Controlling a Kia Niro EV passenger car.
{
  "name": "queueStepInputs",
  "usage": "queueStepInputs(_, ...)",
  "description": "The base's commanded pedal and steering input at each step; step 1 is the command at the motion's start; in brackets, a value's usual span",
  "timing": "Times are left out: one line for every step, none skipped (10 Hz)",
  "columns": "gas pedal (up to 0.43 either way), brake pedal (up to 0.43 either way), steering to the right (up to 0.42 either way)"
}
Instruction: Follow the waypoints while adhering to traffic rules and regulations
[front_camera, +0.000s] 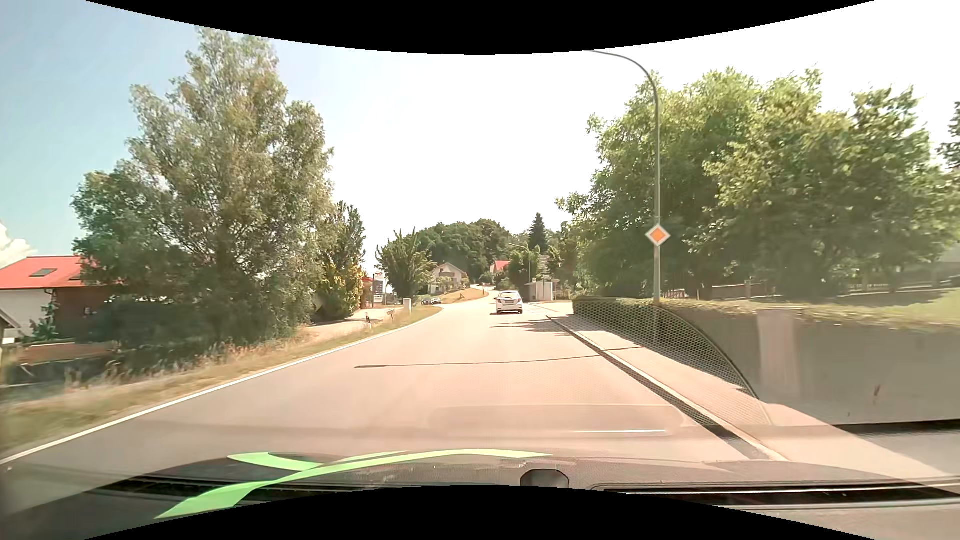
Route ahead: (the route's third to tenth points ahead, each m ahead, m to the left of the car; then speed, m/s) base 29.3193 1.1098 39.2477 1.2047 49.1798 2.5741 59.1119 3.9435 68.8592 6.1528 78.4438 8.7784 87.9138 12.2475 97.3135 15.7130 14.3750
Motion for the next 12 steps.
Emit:
queueStepInputs(0.110,0.000,0.004)
queueStepInputs(0.110,0.000,0.004)
queueStepInputs(0.110,0.000,0.004)
queueStepInputs(0.098,0.000,0.004)
queueStepInputs(0.098,0.000,0.004)
queueStepInputs(0.079,0.000,0.004)
queueStepInputs(0.079,0.000,0.004)
queueStepInputs(0.067,0.000,0.004)
queueStepInputs(0.039,0.000,0.001)
queueStepInputs(0.039,0.000,-0.001)
queueStepInputs(0.039,0.000,-0.001)
queueStepInputs(0.039,0.000,-0.001)
